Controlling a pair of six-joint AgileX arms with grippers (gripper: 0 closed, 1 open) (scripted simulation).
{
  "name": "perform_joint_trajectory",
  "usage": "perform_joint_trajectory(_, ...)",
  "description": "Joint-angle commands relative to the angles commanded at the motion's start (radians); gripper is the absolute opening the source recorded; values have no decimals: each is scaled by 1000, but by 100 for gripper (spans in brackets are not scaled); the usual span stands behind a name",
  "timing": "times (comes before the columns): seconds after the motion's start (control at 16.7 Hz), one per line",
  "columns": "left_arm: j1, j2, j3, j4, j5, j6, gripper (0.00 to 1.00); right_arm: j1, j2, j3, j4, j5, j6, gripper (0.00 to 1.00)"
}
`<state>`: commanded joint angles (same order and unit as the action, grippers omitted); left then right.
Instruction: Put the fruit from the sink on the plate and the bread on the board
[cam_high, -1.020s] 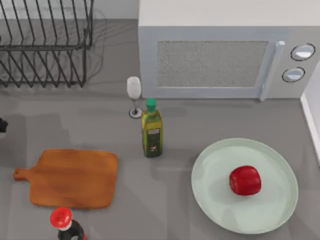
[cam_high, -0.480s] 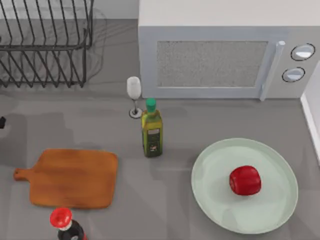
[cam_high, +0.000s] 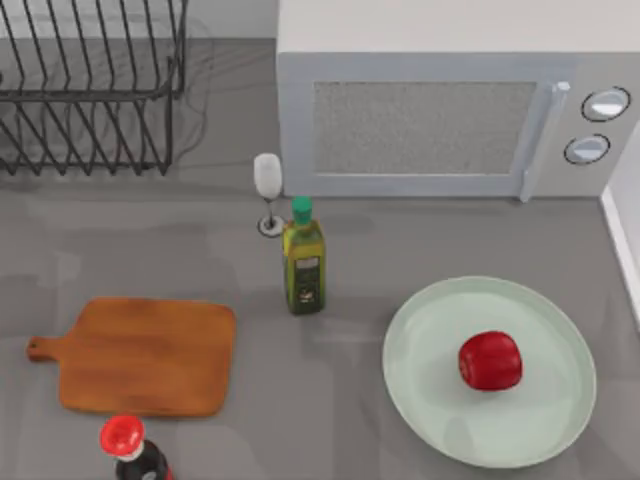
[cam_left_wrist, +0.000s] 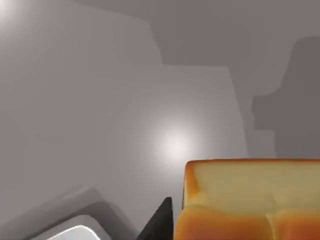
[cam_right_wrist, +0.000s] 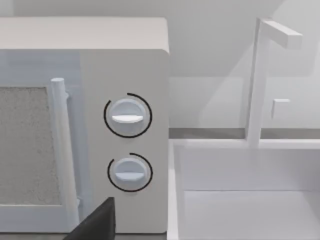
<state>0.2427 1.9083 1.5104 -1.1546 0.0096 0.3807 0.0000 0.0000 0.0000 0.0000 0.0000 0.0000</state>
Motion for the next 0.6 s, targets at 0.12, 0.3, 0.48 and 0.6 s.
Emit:
perform_joint_trajectory(0.12,0,-5,6,-8,0,0,0,0,0,0,0,0,0,100)
perform_joint_trajectory(0.3,-1,-3,1,-4,-1,-1,0,0,0,0,0,0,0,100)
perform_joint_trajectory(0.48,-67,-33,-51,22,-3,-65,0,0,0,0,0,0,0,100)
perform_joint_trajectory(0.6,-145,-62,-102,46,-4,-156,0,0,0,0,0,0,0,100)
